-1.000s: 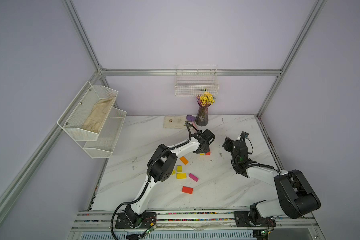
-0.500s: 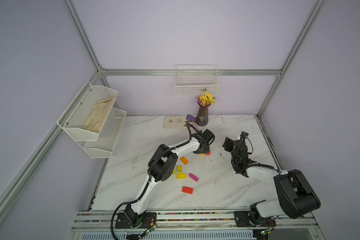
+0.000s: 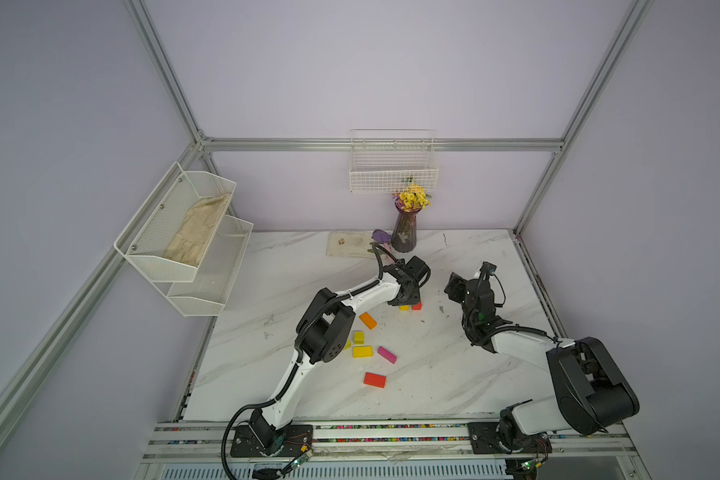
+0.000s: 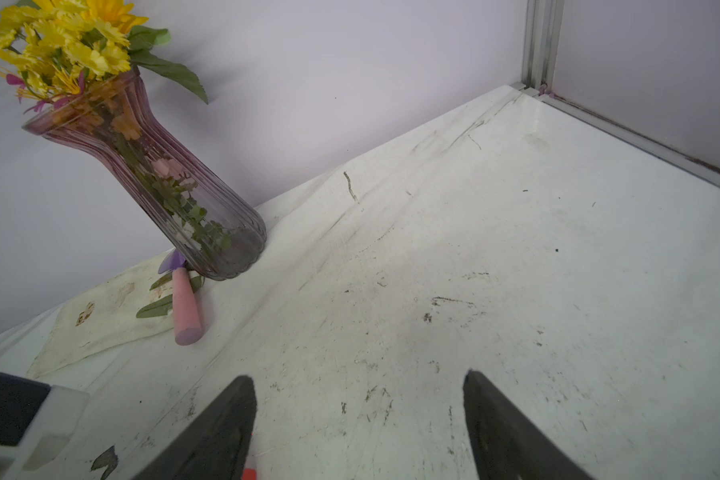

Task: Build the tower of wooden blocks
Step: 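Carry the yellow block with the left gripper beside the red block, then set the yellow block down against the red block and open the left gripper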

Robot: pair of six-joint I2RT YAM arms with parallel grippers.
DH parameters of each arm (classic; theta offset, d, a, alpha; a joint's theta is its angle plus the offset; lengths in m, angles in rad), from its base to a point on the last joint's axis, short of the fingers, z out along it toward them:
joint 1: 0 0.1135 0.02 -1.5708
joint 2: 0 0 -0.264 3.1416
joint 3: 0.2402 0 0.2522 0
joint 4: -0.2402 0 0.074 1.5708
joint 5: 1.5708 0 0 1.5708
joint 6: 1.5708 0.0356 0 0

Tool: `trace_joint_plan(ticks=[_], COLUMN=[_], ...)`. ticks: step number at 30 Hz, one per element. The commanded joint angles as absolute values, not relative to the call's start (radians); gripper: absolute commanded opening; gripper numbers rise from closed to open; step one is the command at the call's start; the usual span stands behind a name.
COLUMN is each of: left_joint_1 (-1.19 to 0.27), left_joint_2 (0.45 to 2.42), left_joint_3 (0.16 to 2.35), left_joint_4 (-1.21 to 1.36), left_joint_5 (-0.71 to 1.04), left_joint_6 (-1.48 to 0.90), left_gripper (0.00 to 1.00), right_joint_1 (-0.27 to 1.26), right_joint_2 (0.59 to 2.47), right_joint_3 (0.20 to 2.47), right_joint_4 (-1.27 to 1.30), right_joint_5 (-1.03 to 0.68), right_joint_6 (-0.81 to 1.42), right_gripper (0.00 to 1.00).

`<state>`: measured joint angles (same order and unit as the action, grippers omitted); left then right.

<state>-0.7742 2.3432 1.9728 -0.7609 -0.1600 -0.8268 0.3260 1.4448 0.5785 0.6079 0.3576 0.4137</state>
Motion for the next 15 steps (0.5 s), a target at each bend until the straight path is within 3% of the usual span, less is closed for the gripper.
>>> trace_joint_plan(ticks=[1, 4, 10, 15], left_joint_1=[-0.772, -0.773, -0.775, -0.776], left_joint_2=[2.294, 2.264, 2.183, 2.101], left_joint_3=[2.047, 2.026, 1.97, 1.885], left_joint_4=[-0.77, -0.77, -0.766, -0.735], left_joint_5=[-0.157, -0.158, -0.164, -0.159], left_joint_6=[-0.818, -0.818, -0.816, -0.813], left_gripper=[0.42, 0.42, 0.38, 0.36], right_joint_1=[0.327, 0.326, 0.327, 0.326], right_joint_2=[1.452, 1.456, 1.486, 1.495], right_joint_3=[0.601, 0.604, 0.646, 0.712], right_joint_4=[0.606, 0.602, 0.51, 0.337], right_joint_5=[0.358, 0.359, 0.347, 0.347], right_joint_6=[0.413, 0.414, 0.423, 0.467], right_gripper=[0.81, 0.79, 0.64, 0.62])
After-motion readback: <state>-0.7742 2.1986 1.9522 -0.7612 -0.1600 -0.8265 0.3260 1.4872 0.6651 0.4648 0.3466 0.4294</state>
